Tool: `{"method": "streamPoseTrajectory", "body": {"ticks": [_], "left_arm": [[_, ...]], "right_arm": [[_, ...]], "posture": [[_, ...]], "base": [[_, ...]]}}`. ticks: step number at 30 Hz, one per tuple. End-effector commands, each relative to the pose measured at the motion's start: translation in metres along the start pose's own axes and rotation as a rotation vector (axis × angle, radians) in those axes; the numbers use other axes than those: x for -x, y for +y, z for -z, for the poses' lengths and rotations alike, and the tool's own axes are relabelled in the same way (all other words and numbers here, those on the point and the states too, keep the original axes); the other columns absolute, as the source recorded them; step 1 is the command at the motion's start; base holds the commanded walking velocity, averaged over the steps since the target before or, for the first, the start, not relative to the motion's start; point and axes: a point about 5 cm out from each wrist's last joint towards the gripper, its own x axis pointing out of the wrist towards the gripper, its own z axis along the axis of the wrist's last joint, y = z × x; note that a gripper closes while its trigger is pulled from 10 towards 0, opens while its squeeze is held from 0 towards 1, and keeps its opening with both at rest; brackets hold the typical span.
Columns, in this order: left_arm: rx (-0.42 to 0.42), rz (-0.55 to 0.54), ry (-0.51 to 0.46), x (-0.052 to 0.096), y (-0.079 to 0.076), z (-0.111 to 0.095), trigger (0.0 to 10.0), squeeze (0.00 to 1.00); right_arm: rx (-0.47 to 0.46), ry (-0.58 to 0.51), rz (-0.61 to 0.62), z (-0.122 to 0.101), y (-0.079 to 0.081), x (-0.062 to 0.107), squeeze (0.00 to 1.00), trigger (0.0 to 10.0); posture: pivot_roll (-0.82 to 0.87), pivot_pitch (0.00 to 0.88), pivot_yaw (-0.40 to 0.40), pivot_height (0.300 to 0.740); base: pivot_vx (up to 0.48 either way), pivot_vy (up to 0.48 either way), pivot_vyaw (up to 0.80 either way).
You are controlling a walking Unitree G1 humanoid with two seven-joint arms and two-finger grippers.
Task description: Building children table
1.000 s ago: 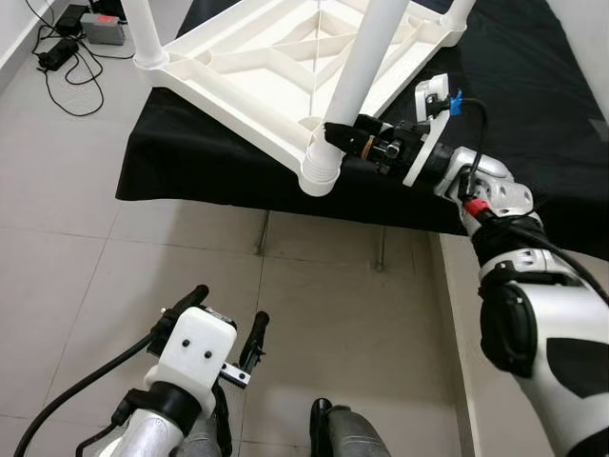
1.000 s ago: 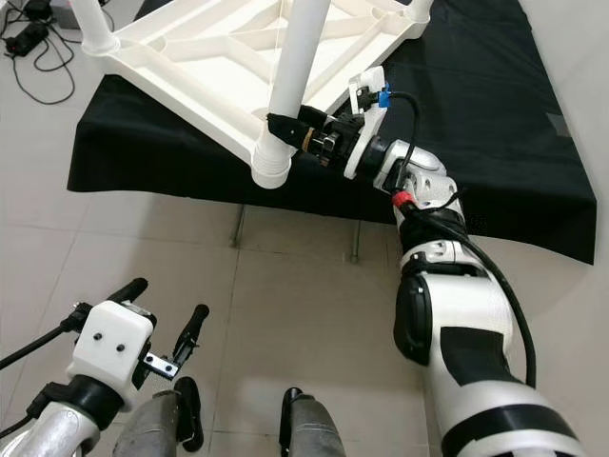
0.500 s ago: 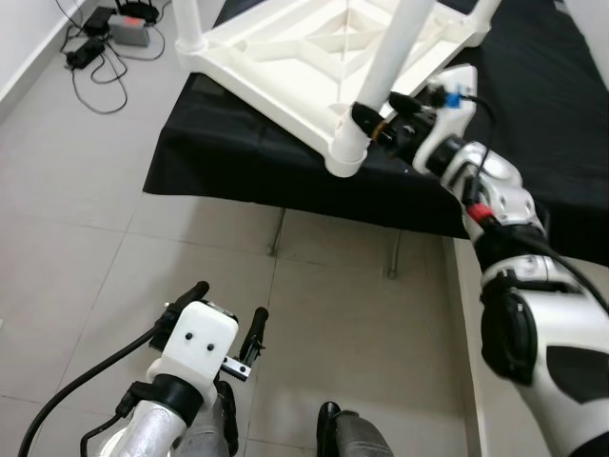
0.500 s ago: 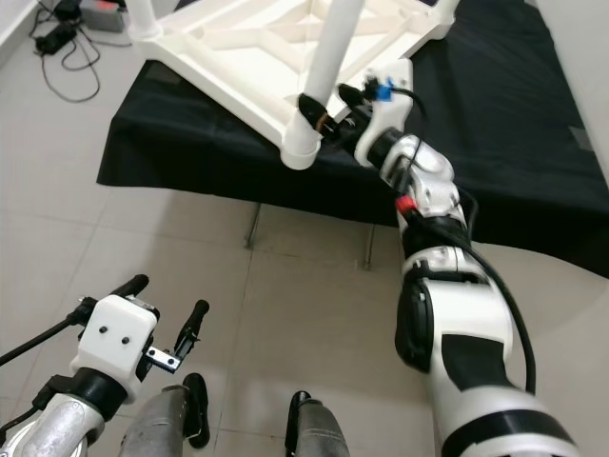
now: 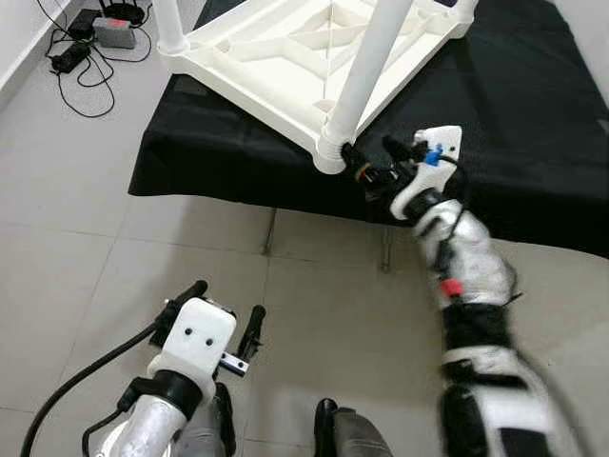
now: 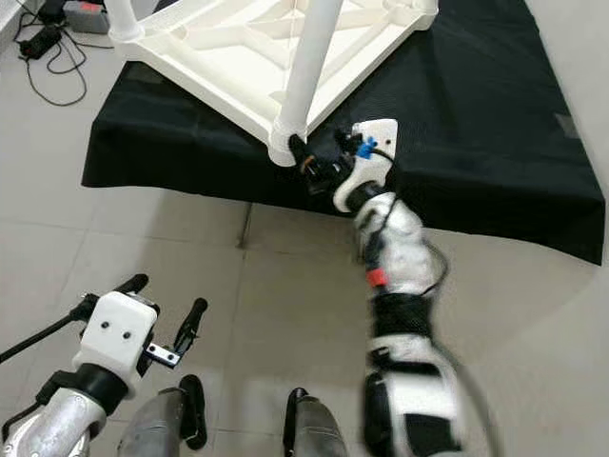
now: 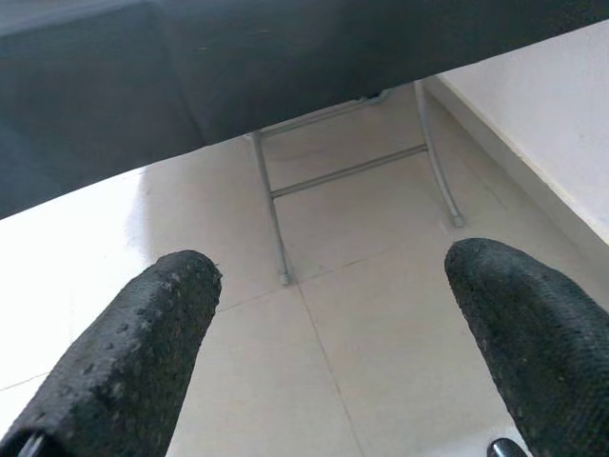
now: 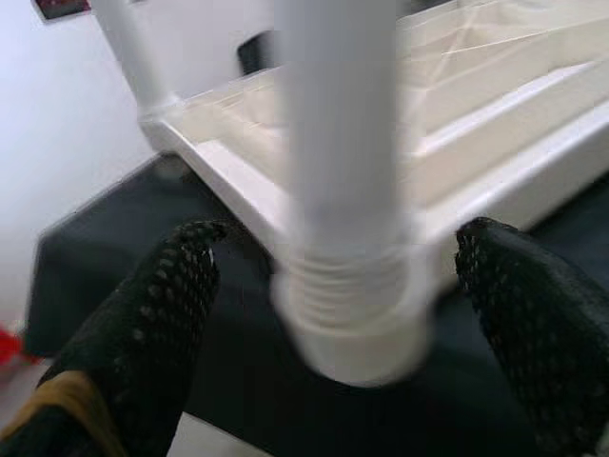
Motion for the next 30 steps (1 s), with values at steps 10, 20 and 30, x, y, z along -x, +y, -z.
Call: {"method": "streamPoseTrajectory", "body": {"ticks": [10,20,30], "left_arm": [[0.017,-0.003,0.008,0.002,-0.003,0.002,10.0,0.00],[0.031,0.001,0.002,0.005,-0.008,-0.002,10.0,0.00],[0.021,0.026,0.031,-0.006,-0.003,0.011,10.0,0.00]], "right_arm": [[0.053,-0.052,0.047,-0.029,0.025,-0.028,0.00,10.0],[0.116,0.029,0.294,-0.034,0.009,-0.041,0.00,10.0],[0.157,0.088,0.148,-0.004,-0.005,0.004,0.00,10.0]], "posture": [[0.02,0.267,-0.122,0.740],[0.04,0.282,-0.141,0.740],[0.01,0.179,-0.120,0.740]], "base": [[0.000,0.000,0.00],[0.000,0.000,0.00],[0.000,0.000,0.00]]}}
